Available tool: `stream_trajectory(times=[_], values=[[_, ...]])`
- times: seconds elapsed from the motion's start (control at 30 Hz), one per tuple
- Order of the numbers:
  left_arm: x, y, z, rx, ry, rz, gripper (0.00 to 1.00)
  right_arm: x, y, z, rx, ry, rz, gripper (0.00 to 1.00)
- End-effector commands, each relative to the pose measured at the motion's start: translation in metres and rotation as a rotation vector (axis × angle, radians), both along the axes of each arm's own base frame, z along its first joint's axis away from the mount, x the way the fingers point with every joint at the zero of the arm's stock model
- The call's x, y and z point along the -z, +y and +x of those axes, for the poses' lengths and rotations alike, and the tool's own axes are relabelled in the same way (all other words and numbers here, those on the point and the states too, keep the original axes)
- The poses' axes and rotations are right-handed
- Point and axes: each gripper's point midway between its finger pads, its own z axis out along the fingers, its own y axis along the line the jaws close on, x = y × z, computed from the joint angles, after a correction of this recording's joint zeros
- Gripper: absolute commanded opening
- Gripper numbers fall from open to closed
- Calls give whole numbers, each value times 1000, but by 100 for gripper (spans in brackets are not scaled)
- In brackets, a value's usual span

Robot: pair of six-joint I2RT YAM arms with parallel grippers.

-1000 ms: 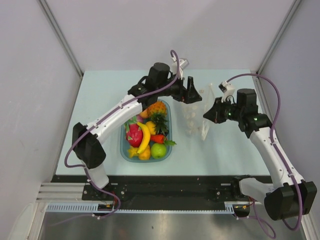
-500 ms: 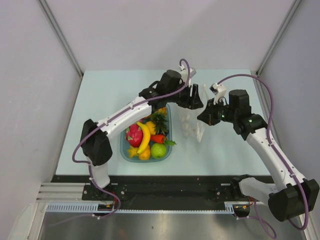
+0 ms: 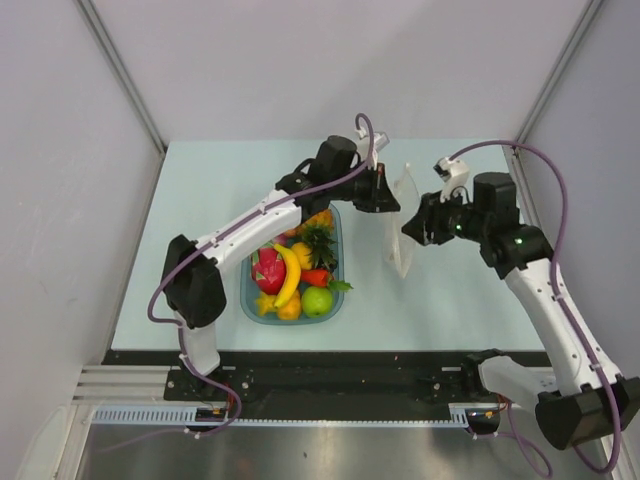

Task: Place the food in the zip-top bag and seal the zipper
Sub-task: Open the zipper of the food storage bag.

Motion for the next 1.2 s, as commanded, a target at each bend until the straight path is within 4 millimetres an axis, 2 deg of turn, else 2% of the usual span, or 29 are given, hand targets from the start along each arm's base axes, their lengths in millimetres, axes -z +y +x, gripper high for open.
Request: stream_trajectory(times=[0.0, 0.03, 0.07, 0.1, 0.2, 0.4, 0.5, 0.53, 0.6, 0.63, 0.7, 0.8, 0.83, 0.87, 0.93, 1.03, 1.13, 1.17], values=[[-40, 1, -6, 54, -11, -137, 0, -46, -26, -10, 96, -83, 36, 50], [-40, 1, -8, 63, -5, -142, 0, -48, -31, -7, 123, -91, 44, 54], [-44, 1, -8, 62, -12, -150, 0, -46, -33, -5, 142, -85, 49, 67], [-43, 0, -8, 59, -9, -152, 0, -41, -33, -2, 154, -59, 61, 70], [-44, 0, -9, 58, -4, -159, 0, -24, -27, 6, 155, 28, 87, 74], [-46, -1, -10, 61, 2, -173, 0, -21, -11, 26, 123, 66, 165, 74], [-53, 1, -13, 67, -17, -191, 0, -8, -10, 33, 132, 95, 168, 68], [-52, 1, -14, 69, -20, -193, 0, -3, -9, 35, 133, 114, 173, 60], [-53, 2, -15, 72, -26, -192, 0, -1, -11, 37, 137, 121, 174, 33], [-52, 7, -11, 56, -24, -181, 0, -1, -13, 37, 141, 121, 167, 11], [-46, 15, -3, 23, -20, -158, 0, -1, -32, 37, 187, 122, 127, 0], [-24, 42, 20, -62, -56, -41, 0, -2, -63, 30, 257, 117, 43, 0], [-11, 59, 35, -127, -60, 20, 0, -1, -76, 29, 289, 114, 20, 0], [-3, 67, 41, -140, -83, 59, 1, -4, -93, 25, 320, 76, -28, 0], [10, 77, 45, -122, -68, 82, 7, 1, -105, 14, 352, 95, -63, 0], [18, 69, 38, -39, -66, 73, 19, 4, -97, 0, 295, 99, -66, 0], [18, 58, 34, 16, -68, 42, 26, 9, -85, 1, 271, 118, -56, 0], [22, 56, 34, 28, -65, 43, 29, 10, -76, 2, 238, 114, -60, 0]])
